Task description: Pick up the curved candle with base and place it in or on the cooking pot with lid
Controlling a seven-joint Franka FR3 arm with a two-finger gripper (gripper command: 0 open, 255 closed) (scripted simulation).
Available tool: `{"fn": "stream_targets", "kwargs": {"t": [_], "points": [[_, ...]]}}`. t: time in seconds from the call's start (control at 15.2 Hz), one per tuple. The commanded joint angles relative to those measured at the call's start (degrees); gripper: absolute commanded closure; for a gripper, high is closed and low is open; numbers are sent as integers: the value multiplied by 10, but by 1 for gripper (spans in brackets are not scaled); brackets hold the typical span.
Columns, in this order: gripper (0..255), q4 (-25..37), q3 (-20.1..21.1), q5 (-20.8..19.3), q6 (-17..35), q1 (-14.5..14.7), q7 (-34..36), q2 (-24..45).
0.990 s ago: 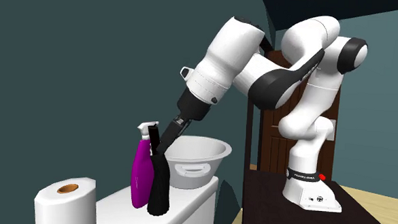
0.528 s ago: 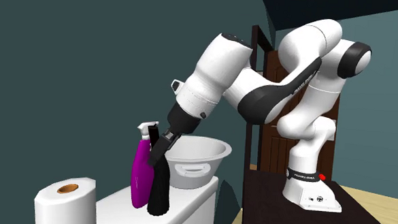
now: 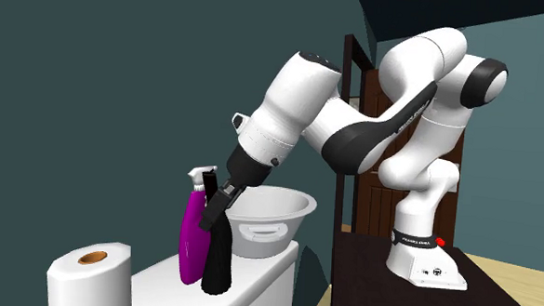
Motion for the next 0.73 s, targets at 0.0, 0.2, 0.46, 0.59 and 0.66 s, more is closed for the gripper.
{"fn": "stream_targets", "kwargs": {"t": [0.0,0.2,0.46,0.59,0.66], "points": [[255,0,0,0,0,0,0,0],[255,0,0,0,0,0,0,0],[255,0,0,0,0,0,0,0],[255,0,0,0,0,0,0,0],[255,4,-3,-2,-6,3,-1,4]]}}
